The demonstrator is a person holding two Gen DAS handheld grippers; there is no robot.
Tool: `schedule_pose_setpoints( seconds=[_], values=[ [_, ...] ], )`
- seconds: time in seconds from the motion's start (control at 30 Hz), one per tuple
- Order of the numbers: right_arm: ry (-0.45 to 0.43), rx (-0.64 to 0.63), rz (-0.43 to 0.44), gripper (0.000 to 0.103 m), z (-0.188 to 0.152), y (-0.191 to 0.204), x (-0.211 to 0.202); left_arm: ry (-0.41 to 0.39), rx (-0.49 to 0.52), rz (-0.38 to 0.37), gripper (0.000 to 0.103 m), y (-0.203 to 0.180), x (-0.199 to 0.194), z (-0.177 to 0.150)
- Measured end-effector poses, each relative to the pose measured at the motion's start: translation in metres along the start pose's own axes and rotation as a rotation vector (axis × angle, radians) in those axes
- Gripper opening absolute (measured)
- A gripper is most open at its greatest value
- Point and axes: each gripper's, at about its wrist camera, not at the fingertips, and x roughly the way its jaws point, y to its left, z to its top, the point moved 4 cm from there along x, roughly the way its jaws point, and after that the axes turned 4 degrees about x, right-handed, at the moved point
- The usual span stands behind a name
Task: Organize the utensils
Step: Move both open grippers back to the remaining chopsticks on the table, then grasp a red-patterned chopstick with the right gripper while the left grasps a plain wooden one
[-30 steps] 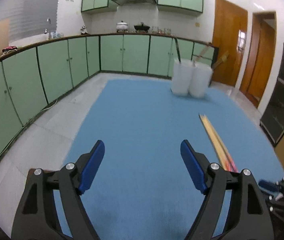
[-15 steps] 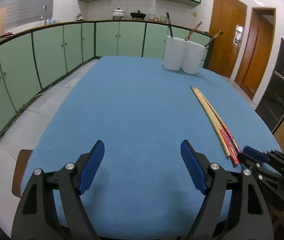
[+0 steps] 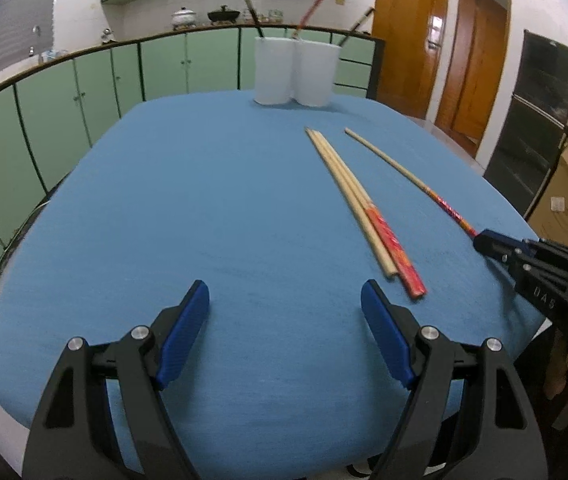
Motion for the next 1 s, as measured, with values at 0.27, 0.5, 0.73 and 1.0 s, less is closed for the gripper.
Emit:
schedule_pose_setpoints(
  seconds=[0.27, 0.5, 0.73, 1.0],
  values=[
    [-0.001, 0.045, 0.008, 0.006, 0.001, -0.008, -0.001, 0.005, 0.047, -0.009, 0.076, -0.030, 0.012, 0.004],
    [-0.005, 0.055, 0.017, 0.006, 0.001, -0.012, -0.001, -0.003, 0.045, 0.006, 0.079, -0.039, 0.019, 0.008],
    [-0.006, 0.055, 0.016, 0.006, 0.001, -0.012, -0.001, -0.025, 0.013, 0.050, 0.066, -0.031, 0.023, 0.015],
    [-0.015, 0.043, 0.007, 0.007, 0.000, -0.010, 0.000, -0.048, -0.032, 0.120, 0.010, -0.017, 0.020, 0.016]
  ],
)
